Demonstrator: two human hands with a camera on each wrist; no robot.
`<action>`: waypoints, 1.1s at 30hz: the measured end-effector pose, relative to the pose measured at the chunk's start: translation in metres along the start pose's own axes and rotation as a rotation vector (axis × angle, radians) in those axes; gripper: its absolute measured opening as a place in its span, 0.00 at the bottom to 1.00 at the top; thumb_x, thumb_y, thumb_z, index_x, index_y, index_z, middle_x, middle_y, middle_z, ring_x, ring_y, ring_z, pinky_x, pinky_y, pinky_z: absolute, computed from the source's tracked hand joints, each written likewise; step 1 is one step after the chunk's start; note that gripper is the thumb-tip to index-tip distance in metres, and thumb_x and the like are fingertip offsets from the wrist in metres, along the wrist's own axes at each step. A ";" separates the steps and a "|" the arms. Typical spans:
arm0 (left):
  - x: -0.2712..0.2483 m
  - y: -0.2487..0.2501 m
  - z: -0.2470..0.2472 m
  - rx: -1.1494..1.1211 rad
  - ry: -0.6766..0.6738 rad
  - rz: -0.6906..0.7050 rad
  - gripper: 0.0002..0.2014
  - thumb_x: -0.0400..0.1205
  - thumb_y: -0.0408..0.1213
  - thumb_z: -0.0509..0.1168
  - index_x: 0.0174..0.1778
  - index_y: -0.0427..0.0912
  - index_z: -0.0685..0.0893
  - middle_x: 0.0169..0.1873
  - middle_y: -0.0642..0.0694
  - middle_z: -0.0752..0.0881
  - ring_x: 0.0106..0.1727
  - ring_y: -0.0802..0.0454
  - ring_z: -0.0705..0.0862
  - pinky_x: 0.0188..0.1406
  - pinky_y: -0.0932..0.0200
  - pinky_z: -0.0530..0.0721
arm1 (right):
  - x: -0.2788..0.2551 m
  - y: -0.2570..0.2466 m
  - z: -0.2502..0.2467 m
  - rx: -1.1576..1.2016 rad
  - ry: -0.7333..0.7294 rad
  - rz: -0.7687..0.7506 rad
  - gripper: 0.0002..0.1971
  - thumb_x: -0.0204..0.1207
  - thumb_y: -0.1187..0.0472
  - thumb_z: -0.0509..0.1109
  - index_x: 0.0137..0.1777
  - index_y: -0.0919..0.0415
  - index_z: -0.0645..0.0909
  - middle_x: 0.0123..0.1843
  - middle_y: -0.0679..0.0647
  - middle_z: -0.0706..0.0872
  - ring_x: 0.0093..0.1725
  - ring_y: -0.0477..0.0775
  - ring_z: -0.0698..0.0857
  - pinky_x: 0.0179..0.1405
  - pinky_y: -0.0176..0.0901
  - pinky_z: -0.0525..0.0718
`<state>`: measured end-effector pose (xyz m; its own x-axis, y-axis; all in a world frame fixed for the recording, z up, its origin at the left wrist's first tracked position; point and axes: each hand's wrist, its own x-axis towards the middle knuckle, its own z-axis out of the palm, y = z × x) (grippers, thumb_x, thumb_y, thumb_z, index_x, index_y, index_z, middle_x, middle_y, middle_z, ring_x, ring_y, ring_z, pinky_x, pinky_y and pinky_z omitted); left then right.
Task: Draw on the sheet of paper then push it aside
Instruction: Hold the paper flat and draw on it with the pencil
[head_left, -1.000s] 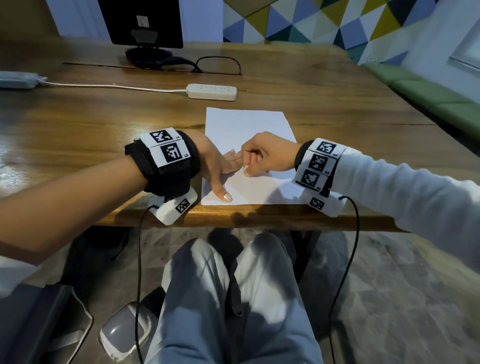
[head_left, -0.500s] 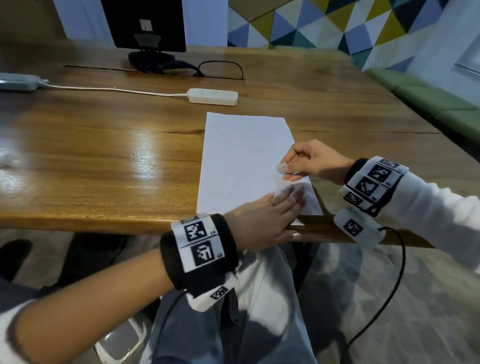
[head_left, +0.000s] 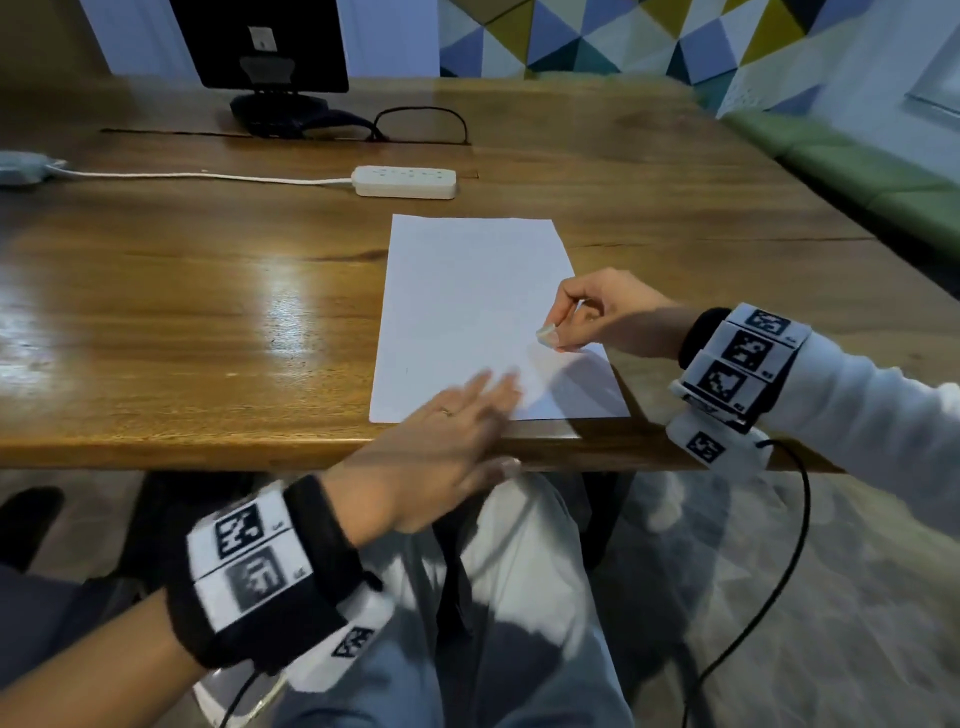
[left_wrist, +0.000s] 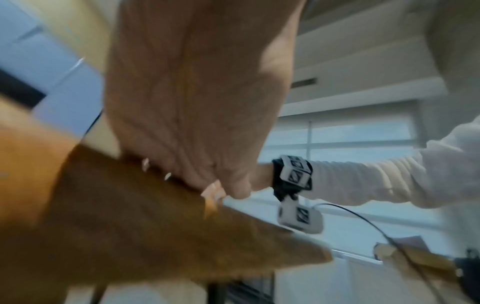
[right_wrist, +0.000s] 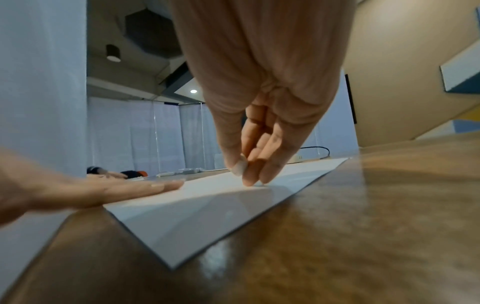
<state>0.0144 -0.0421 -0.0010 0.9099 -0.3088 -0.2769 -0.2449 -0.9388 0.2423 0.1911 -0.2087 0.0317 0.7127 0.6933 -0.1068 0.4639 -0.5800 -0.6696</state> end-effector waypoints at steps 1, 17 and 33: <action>-0.005 -0.005 -0.005 -0.018 -0.040 -0.132 0.36 0.86 0.57 0.42 0.82 0.45 0.31 0.80 0.50 0.28 0.81 0.55 0.28 0.81 0.59 0.34 | -0.002 -0.001 -0.001 -0.033 -0.007 -0.007 0.03 0.73 0.66 0.75 0.42 0.63 0.83 0.26 0.37 0.83 0.26 0.35 0.77 0.33 0.31 0.74; 0.053 -0.026 -0.067 0.259 -0.438 -0.233 0.41 0.86 0.57 0.47 0.80 0.39 0.28 0.79 0.41 0.26 0.81 0.42 0.29 0.80 0.46 0.39 | 0.010 -0.047 0.027 -0.360 -0.355 -0.289 0.03 0.70 0.69 0.73 0.37 0.63 0.82 0.28 0.47 0.80 0.27 0.40 0.76 0.30 0.24 0.73; 0.056 -0.027 -0.075 0.257 -0.463 -0.201 0.43 0.83 0.57 0.54 0.83 0.45 0.33 0.81 0.44 0.28 0.82 0.43 0.30 0.80 0.44 0.40 | 0.010 -0.048 0.033 -0.253 -0.448 -0.253 0.03 0.71 0.74 0.72 0.41 0.69 0.81 0.28 0.44 0.78 0.27 0.34 0.77 0.31 0.21 0.73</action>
<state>0.0973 -0.0223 0.0462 0.7195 -0.1001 -0.6872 -0.2080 -0.9752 -0.0758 0.1586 -0.1593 0.0386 0.2963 0.9054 -0.3041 0.7415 -0.4188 -0.5243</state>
